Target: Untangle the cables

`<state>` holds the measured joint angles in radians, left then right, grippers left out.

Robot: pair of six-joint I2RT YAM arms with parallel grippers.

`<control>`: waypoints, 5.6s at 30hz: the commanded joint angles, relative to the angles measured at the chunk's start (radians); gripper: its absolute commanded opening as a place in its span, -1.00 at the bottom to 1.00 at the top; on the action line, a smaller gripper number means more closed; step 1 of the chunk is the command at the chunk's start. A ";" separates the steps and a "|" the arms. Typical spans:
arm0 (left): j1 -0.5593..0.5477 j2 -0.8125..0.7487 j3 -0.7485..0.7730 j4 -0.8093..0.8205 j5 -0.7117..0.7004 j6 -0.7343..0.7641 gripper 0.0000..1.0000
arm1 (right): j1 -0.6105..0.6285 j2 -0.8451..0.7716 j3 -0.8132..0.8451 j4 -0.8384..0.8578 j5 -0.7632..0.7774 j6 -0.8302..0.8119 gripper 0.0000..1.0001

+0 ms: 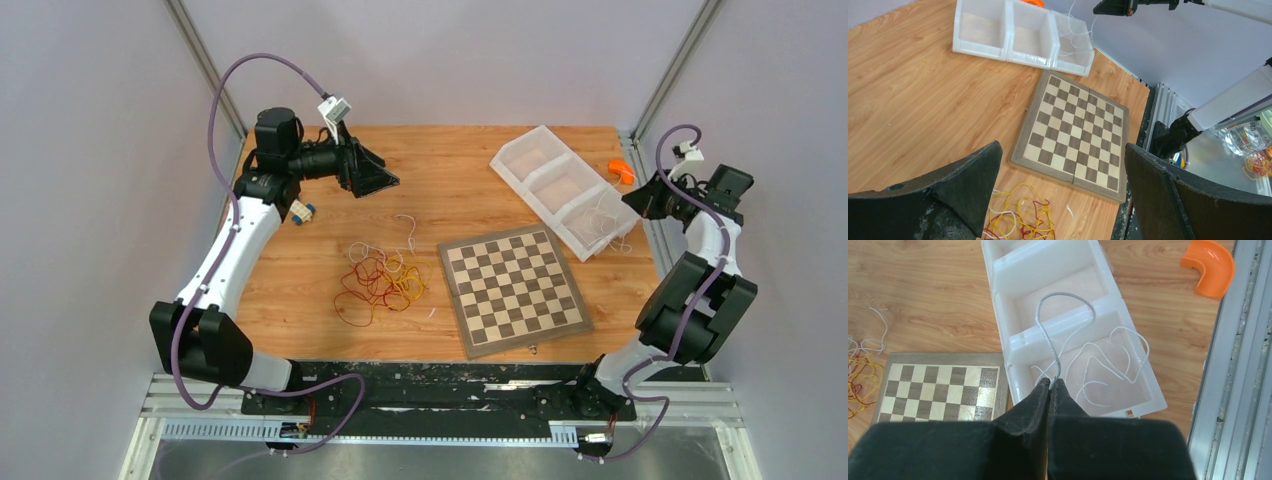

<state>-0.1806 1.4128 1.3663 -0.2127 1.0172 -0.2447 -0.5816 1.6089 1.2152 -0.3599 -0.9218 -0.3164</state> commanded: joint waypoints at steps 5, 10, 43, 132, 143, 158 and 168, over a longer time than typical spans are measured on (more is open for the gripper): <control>0.000 -0.056 0.006 -0.067 -0.018 0.105 1.00 | 0.000 -0.045 0.201 -0.030 -0.145 0.150 -1.00; 0.001 -0.080 -0.011 -0.055 -0.022 0.122 1.00 | -0.003 -0.130 0.325 -0.069 -0.163 0.205 -1.00; 0.000 -0.072 -0.027 -0.140 -0.022 0.194 1.00 | 0.042 0.055 0.056 -0.271 0.147 -0.405 -1.00; 0.029 -0.300 0.007 -0.561 -0.082 0.401 -1.00 | 1.070 -0.050 0.188 0.194 0.006 0.202 0.98; 0.086 -0.259 0.267 -0.182 -0.046 -0.070 -1.00 | 1.340 0.196 0.295 0.629 0.109 0.307 0.90; 0.323 -0.224 0.274 -0.021 -0.148 -0.283 -1.00 | 1.364 0.258 0.317 0.570 0.092 0.340 -1.00; 0.460 -0.228 -0.207 -0.129 -0.292 -0.246 -1.00 | 1.363 0.223 0.755 0.532 0.171 0.372 -1.00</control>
<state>0.2283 1.1618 1.3048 -0.3424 0.6910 -0.4465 0.7822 1.9091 1.7813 0.1242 -0.7872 0.0406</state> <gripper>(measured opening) 0.008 0.003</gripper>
